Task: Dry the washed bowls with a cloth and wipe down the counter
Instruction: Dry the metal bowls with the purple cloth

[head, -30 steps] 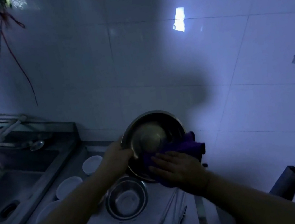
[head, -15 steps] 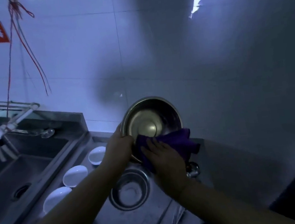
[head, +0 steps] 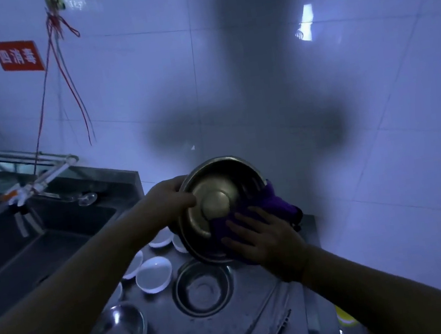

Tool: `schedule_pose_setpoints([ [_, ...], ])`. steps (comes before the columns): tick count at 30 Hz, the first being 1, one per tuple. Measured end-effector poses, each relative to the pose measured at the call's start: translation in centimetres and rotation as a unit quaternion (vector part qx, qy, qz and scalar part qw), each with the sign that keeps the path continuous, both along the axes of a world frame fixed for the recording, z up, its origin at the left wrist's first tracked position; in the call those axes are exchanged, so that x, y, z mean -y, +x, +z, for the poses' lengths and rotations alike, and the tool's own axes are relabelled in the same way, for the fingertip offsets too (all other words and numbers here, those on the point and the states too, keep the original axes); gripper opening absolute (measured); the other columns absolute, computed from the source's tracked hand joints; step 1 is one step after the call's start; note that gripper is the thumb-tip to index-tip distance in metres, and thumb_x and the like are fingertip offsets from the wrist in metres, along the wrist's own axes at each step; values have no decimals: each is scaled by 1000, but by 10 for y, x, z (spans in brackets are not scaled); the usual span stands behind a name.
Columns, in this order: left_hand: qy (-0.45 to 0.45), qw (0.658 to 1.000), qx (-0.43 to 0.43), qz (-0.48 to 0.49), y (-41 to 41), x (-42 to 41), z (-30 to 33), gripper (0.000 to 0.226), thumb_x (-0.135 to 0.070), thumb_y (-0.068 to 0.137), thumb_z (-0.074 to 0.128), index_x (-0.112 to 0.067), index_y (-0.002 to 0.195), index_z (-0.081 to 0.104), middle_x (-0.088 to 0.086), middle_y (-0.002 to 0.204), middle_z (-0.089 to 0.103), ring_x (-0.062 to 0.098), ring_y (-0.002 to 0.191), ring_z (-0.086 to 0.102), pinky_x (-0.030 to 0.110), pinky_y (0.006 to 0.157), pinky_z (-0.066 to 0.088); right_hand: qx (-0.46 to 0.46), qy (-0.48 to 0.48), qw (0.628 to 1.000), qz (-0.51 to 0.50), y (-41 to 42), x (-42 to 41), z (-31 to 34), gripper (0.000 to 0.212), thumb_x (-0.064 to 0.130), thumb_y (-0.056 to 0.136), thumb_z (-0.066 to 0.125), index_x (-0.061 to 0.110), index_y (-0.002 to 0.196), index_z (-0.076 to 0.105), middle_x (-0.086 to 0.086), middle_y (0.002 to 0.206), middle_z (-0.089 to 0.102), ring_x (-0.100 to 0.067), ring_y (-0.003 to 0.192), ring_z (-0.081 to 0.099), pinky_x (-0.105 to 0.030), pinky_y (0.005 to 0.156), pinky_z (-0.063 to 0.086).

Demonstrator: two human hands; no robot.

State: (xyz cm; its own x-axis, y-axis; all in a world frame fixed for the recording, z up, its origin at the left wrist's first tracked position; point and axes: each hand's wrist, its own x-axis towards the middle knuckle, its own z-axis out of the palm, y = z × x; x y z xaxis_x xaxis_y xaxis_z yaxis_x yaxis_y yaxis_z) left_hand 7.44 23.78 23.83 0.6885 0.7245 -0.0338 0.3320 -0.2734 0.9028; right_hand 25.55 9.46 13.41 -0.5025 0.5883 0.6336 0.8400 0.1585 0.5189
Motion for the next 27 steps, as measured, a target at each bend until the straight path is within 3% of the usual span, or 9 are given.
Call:
schedule_pose_setpoints([
  [3,26,991,91,94,1,29,-24,43,-8,79,63,-27,117,56,2,83,67,17,68,68,28,52,55,-91,27,995,-34,-25,-3,2,26,22,94,51,18,102,75,-9,103,73,-23,89,71,-37,74,57],
  [7,-73,971,171,152,2,62,-55,41,-4,86,56,-19,122,48,13,93,66,29,80,66,40,61,59,-217,41,973,-74,-72,-12,-4,26,31,91,59,16,108,72,-8,107,71,-20,93,70,-35,76,57],
  [9,-73,974,169,134,-3,57,-56,42,3,85,48,-23,118,51,17,93,66,35,80,65,48,64,58,-236,37,969,-67,-82,-12,-10,26,30,91,60,17,111,71,-7,112,70,-19,98,68,-33,79,55],
  [11,-57,982,147,103,-11,49,-52,45,8,82,44,-20,117,54,20,90,66,41,80,63,54,67,56,-214,26,975,-48,-76,-9,-12,26,27,91,62,19,114,70,-6,114,69,-18,100,68,-31,80,55],
  [15,6,996,78,41,-24,36,-37,28,-7,82,54,-30,96,61,4,80,70,29,78,66,48,72,55,-75,-39,996,-15,-39,-3,-9,29,21,92,51,20,115,69,-6,117,68,-21,104,66,-33,83,55],
  [18,21,999,4,-26,-27,22,-18,43,-4,71,57,-30,105,62,2,77,71,20,69,68,35,61,55,28,-69,997,7,-6,1,0,28,17,91,53,21,114,69,-6,120,66,-24,111,62,-42,96,48],
  [21,18,996,-47,-70,-24,11,-1,48,0,69,57,-28,107,62,8,89,70,26,82,67,41,75,57,63,-73,995,-5,8,5,10,29,16,87,61,22,114,68,-7,124,64,-28,117,58,-48,105,39],
  [24,6,998,7,-57,-19,11,4,53,-8,57,54,-38,101,61,8,94,70,28,90,66,47,84,54,-3,-51,996,-67,-3,6,13,38,15,77,73,19,114,68,-10,125,62,-30,118,57,-49,104,40],
  [27,-14,997,64,-34,-11,15,-5,50,-8,61,51,-36,102,61,13,93,68,33,85,66,53,79,56,-171,-35,974,-142,-38,5,8,53,17,60,86,16,111,70,-12,120,65,-29,110,63,-48,100,43],
])
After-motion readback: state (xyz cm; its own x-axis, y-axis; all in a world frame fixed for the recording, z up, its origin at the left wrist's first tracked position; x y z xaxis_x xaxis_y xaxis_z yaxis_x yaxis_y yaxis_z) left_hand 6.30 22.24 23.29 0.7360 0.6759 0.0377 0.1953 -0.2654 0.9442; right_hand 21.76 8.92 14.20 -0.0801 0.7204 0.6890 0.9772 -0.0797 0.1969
